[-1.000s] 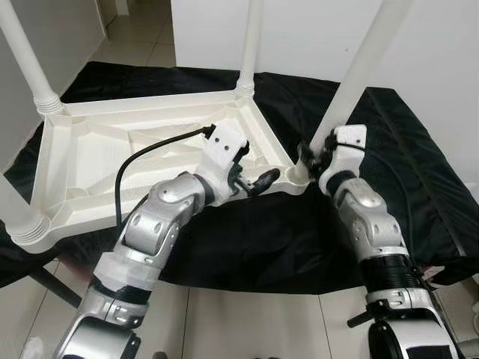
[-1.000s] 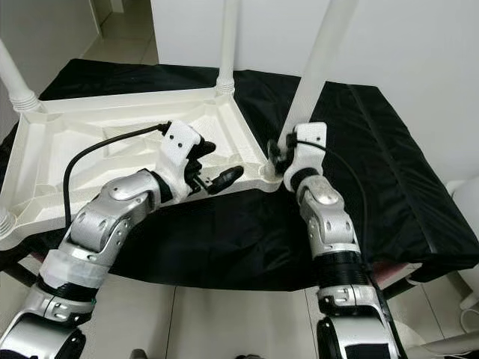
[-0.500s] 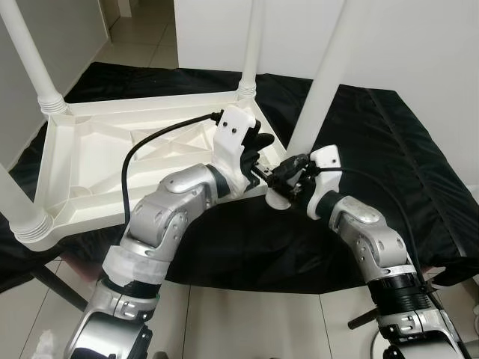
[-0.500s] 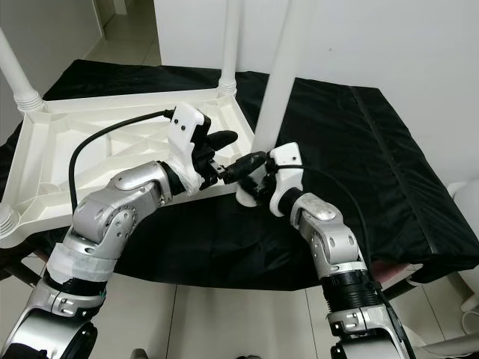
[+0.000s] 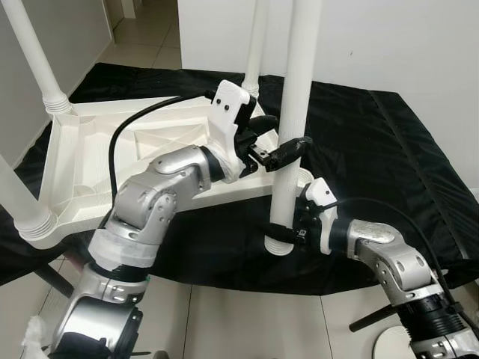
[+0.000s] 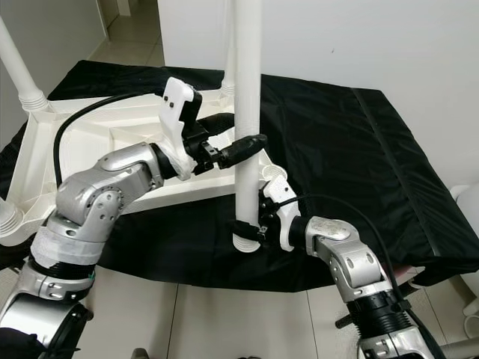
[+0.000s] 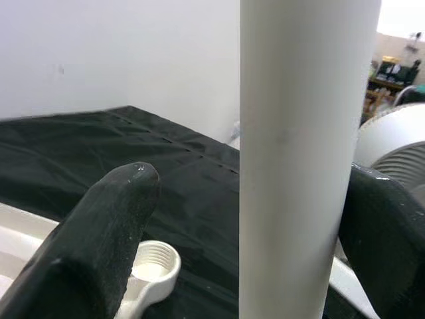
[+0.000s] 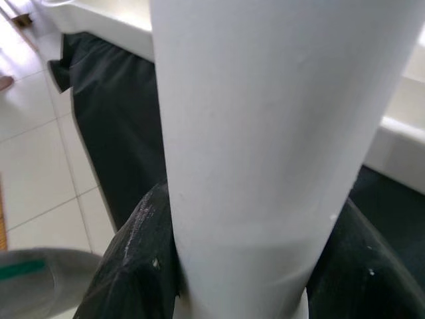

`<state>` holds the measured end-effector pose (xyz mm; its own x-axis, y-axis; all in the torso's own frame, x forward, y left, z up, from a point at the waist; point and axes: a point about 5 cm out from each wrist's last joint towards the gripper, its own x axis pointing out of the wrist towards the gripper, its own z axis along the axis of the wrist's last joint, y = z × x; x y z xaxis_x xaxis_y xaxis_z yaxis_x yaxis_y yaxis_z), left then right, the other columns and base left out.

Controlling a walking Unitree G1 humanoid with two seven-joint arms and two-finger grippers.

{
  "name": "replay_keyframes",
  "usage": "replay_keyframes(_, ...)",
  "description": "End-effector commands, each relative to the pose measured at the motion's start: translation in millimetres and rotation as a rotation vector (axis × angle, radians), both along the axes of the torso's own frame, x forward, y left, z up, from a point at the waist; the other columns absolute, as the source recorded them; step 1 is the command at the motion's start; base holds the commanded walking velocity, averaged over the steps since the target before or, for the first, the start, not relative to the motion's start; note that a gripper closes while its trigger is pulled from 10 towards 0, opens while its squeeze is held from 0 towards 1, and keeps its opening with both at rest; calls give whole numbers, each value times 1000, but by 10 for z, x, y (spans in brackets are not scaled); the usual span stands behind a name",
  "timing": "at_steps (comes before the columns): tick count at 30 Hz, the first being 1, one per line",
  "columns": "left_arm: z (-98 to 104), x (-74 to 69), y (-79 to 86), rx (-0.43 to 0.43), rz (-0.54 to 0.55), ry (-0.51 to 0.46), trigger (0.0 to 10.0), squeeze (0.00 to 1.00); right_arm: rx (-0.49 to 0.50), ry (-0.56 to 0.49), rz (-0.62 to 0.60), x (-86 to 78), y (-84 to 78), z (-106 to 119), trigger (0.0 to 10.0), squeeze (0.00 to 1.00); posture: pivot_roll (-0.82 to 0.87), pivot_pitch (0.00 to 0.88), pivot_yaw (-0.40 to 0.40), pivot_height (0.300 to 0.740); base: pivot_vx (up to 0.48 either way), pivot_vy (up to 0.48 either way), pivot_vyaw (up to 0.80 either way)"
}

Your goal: Building children table

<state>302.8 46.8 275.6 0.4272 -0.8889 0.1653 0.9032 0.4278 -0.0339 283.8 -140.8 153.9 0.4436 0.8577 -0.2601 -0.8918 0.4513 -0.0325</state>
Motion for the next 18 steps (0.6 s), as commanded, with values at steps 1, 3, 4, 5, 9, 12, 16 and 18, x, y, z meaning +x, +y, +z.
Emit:
replay_keyframes(1,128,-215,-43,0,-376,-74,10000,0,-13,31,49,-59,6,-42,10000,0,23,52,-43,740,0,0,0)
replay_keyframes(3,121,-253,-36,7,-425,-58,10000,0,-33,41,65,-68,-8,-65,10000,0,22,54,-40,740,0,0,0)
replay_keyframes(4,117,-296,-38,5,-468,-44,10000,0,-39,43,71,-67,-10,-71,10000,0,22,53,-41,740,0,0,0)
replay_keyframes(5,118,-328,-38,3,-499,-33,10000,0,-43,45,77,-68,-12,-73,10000,0,22,53,-41,740,0,0,0)
replay_keyframes(9,128,-410,-40,-3,-570,-16,0,0,-45,50,86,-65,-10,-75,10000,0,25,54,-40,740,0,0,0)
replay_keyframes(12,136,-469,-48,-15,-623,1,0,0,-43,50,95,-56,1,-71,10000,0,25,52,-38,740,0,0,0)
replay_keyframes(16,126,-475,-65,-5,-624,8,0,0,-37,46,106,-46,15,-45,10000,0,25,51,-38,740,0,0,0)
replay_keyframes(18,121,-478,-67,-1,-626,14,0,0,-40,46,114,-45,18,-42,10000,0,25,47,-37,740,0,0,0)
